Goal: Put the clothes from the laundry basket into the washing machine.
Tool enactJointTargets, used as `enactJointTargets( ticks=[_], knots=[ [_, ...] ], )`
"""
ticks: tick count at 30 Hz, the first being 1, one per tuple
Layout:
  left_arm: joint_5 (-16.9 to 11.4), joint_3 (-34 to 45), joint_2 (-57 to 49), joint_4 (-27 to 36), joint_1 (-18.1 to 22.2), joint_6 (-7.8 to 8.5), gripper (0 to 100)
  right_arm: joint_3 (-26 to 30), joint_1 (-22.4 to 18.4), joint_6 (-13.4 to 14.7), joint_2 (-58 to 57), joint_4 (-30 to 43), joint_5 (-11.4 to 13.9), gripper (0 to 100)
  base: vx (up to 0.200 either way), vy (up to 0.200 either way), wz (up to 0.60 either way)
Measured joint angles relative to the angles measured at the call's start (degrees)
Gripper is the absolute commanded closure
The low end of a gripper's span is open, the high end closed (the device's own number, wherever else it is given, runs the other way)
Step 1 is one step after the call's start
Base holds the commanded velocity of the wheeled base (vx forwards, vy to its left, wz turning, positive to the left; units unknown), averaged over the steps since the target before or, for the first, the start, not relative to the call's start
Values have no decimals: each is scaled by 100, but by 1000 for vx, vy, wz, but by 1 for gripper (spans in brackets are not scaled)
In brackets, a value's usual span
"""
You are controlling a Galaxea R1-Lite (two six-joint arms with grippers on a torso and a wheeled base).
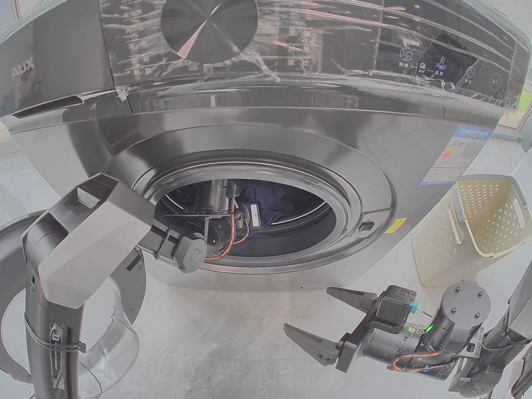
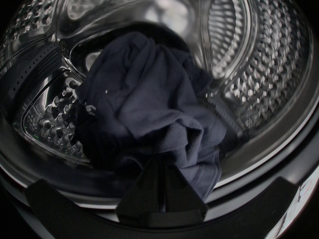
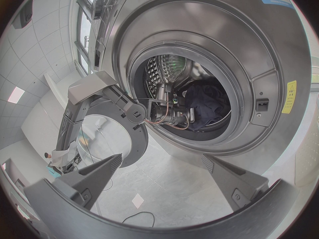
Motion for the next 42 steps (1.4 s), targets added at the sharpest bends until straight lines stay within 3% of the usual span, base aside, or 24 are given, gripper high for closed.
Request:
enactJointTargets(
  ticks=[3, 5, 13, 16, 17, 24, 27, 29, 36, 42],
  knots=[
    [1, -302, 150, -451, -28, -247, 100, -2, -4, 0, 0, 0, 0, 0, 0, 0, 0],
    [17, -488, 282, -769, -35, -305, 100, -4, -4, 0, 0, 0, 2, 0, 0, 0, 0],
    [39, -1240, 828, -1781, -52, -369, 100, -6, -4, 0, 0, 1, 0, 0, 0, 0, 0],
    [37, -1345, 948, -1871, -78, -356, 100, -9, -4, 0, 0, 0, 0, 0, 0, 0, 0],
    [33, -1340, 976, -1902, -102, -351, 0, -11, -4, 0, 0, 0, 0, 0, 0, 0, 0],
    [59, -1176, 879, -1875, -249, -351, 0, -9, -4, 0, 0, 1, 0, 0, 0, 0, 0],
    [59, -840, 670, -1853, -341, -268, 0, -2, -4, -1, 0, 1, 0, 0, 0, 0, 0],
    [52, -517, 511, -1871, -375, -129, 0, 5, -6, -1, 0, 1, 0, 0, 0, 0, 0],
    [-166, 1202, -208, -2183, -581, 612, 0, 63, -6, -4, -7, 6, 2, 0, 0, 0, 0],
    [-333, 2865, -874, -2786, -877, 957, 0, 146, 13, -12, -46, 11, 7, 0, 0, 0, 0]
  ],
)
